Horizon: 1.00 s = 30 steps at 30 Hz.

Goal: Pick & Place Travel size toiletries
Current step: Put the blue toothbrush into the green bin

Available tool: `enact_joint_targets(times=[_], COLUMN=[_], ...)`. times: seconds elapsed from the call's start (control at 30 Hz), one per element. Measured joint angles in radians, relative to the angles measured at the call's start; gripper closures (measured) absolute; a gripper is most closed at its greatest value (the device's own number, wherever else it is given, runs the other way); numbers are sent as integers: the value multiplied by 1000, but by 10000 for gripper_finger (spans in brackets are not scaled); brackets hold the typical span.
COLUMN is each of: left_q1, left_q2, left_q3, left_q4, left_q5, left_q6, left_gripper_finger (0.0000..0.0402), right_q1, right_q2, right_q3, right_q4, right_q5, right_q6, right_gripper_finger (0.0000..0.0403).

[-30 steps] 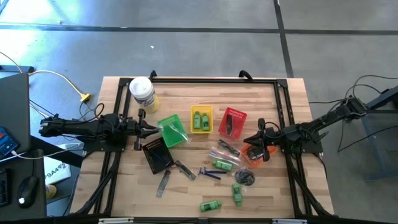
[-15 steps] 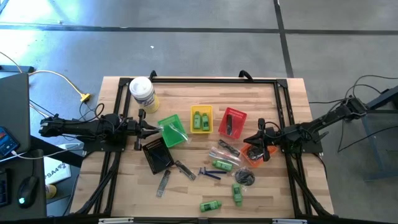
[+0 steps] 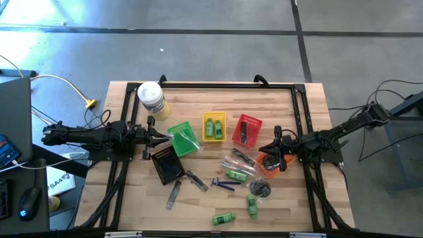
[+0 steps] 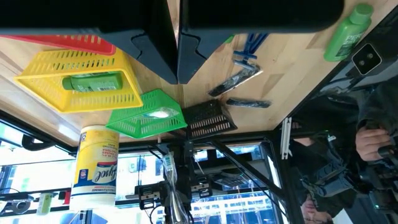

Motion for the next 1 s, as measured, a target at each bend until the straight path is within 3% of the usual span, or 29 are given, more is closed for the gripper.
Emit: enact_joint_targets(times=[0.63, 1.0], left_q1=[0, 0], left_q2=[4, 141], left_q3=[13, 139], left_q4=[19, 38], left_q5=[1, -6], left_q6=[17, 72], left_gripper_finger=[379, 380], right_q1=[0, 0], right_q2=[0, 0], right_q3=[0, 0], right_q4=[11, 26], right_q5=[0, 0], right_q6=[0, -3], right_gripper_finger=[400, 400])
